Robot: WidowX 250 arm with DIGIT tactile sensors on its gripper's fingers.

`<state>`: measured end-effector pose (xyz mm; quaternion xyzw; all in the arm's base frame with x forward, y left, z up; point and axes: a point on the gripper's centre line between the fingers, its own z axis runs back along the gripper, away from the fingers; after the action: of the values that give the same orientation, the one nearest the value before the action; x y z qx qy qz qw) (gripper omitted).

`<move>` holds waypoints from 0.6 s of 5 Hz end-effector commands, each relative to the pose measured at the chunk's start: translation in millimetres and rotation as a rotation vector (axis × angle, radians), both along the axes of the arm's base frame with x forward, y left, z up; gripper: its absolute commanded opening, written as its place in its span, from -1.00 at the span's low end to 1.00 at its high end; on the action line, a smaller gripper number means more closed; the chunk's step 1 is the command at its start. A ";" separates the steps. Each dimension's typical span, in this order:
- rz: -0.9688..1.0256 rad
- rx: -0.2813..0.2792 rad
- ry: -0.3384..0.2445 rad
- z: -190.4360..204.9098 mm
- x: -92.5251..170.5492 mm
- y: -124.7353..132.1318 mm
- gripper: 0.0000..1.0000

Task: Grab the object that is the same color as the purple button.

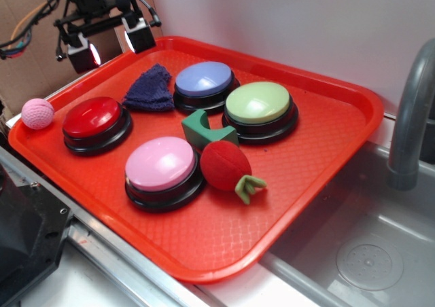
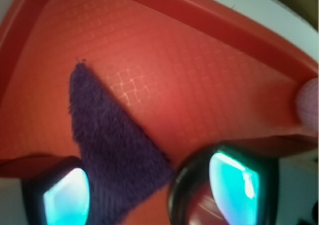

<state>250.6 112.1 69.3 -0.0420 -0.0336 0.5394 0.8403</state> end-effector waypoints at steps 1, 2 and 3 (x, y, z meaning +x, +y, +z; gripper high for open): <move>0.027 0.030 -0.047 -22.1 25.7 10.2 1.00; 0.016 0.004 -0.050 -30.8 33.7 8.7 1.00; -0.007 -0.009 -0.049 -36.0 39.2 2.0 1.00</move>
<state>285.9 108.3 19.1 -0.0528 -0.0201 0.5422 0.8384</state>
